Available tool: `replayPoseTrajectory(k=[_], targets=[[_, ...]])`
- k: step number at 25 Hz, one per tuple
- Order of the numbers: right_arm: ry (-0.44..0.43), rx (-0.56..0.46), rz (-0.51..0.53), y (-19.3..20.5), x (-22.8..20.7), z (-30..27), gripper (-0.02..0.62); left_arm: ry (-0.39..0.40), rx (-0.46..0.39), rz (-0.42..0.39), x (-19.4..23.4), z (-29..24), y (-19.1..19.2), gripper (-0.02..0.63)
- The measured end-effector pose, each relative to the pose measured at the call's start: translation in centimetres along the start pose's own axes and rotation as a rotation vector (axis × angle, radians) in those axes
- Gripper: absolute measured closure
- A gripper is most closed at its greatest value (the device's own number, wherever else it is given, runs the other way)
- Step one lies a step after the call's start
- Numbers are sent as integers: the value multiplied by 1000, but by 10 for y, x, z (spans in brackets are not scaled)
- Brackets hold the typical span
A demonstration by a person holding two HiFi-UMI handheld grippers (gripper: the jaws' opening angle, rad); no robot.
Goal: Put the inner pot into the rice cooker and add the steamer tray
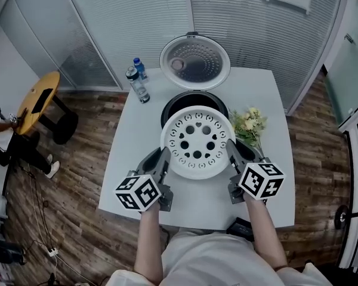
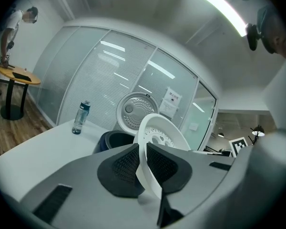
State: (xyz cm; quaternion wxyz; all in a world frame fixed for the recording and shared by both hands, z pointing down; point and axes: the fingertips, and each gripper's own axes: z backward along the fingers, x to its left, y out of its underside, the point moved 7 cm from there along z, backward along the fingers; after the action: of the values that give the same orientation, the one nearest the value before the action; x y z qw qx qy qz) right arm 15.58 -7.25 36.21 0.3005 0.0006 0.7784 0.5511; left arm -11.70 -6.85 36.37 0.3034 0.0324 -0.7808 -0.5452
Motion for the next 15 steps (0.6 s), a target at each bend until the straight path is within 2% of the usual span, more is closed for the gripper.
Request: replayPoseTrajectory(k=[15], targets=[[-4, -4, -49, 0, -11, -15, 534, 21, 7, 14, 15, -21, 4, 554]])
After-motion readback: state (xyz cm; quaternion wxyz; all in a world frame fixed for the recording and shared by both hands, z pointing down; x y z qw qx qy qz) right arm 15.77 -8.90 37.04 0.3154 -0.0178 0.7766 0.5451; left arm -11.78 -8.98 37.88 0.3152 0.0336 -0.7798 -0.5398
